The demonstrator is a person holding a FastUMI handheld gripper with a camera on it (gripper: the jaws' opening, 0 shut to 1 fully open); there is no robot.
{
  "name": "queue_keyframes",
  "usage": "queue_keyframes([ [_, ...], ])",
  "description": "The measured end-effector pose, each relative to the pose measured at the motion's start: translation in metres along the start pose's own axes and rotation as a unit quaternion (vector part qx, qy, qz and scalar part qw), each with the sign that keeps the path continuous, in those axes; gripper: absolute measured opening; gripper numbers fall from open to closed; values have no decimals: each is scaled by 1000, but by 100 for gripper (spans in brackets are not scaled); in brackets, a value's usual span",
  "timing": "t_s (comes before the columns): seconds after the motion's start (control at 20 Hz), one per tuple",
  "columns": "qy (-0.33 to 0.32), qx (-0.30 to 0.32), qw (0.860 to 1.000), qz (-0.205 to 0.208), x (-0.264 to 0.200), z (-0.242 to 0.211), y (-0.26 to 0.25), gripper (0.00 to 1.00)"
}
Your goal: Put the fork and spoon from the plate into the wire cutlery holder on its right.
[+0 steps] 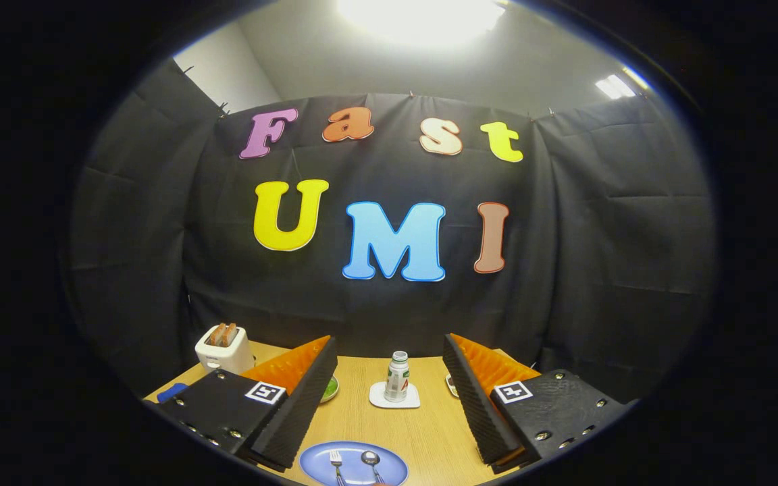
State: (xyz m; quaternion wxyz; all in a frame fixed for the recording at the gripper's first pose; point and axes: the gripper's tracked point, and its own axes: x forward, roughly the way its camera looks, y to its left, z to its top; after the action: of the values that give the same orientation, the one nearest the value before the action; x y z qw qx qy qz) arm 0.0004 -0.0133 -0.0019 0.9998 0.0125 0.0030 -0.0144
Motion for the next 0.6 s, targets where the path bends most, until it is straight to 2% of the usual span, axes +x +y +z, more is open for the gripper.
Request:
queue_keyframes([
  [0.6, 29, -12, 999, 10, 2, -22, 7, 96],
])
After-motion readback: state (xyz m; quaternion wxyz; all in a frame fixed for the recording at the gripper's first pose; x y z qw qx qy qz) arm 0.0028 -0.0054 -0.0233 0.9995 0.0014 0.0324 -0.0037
